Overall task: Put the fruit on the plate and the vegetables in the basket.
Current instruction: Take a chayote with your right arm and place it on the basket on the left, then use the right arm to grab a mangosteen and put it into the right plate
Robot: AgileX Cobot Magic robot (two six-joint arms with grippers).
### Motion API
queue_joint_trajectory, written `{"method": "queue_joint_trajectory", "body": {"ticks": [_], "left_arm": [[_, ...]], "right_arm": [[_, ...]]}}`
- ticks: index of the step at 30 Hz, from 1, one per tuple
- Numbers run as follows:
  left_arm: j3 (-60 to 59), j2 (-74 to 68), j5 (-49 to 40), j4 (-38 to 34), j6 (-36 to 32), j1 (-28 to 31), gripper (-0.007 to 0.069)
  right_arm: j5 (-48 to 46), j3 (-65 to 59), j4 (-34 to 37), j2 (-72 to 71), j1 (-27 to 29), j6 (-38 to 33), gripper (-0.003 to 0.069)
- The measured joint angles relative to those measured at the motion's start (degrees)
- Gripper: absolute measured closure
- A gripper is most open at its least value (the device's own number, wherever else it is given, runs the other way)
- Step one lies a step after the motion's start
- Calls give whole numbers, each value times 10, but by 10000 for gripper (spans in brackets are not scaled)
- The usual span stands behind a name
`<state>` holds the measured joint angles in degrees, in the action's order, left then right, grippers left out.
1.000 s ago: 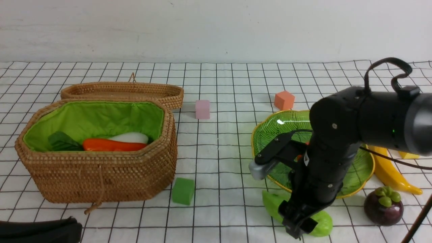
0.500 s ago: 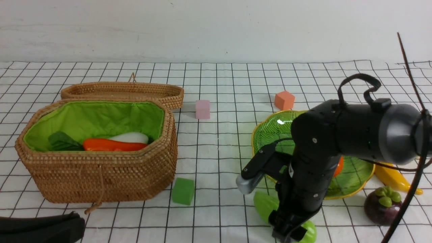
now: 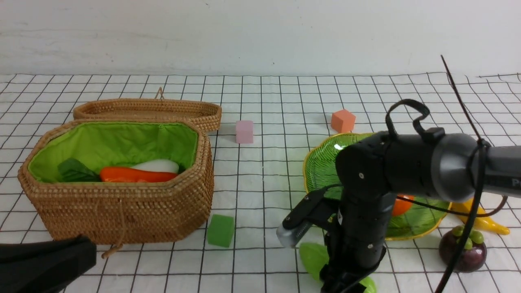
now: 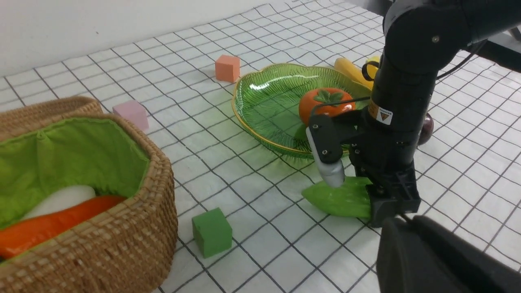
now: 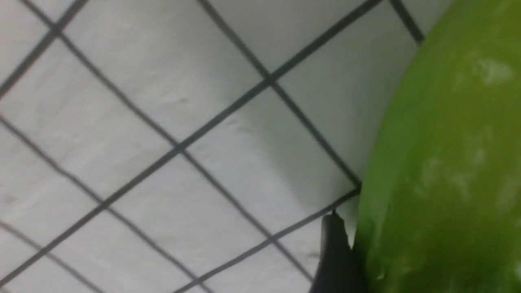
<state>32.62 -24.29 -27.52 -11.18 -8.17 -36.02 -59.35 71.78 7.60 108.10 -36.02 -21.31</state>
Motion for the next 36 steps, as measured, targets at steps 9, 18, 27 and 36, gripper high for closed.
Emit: {"method": "queue_joint_trajectory", "body": {"ticks": [9,18,27,36], "left_arm": [[5,0,9,37,36,0,638],[5,0,13,124,133,0,638],[5,0,15,150,171,0,638],[5,0,15,122,166,0,638]], "right_arm": [[96,244,69,-51,-54,-30,224],[306,370,277,97,-86,-306,190],[309,377,292,118,-89,-333,-7],[-36,384,69,-84,-21,15,366]]}}
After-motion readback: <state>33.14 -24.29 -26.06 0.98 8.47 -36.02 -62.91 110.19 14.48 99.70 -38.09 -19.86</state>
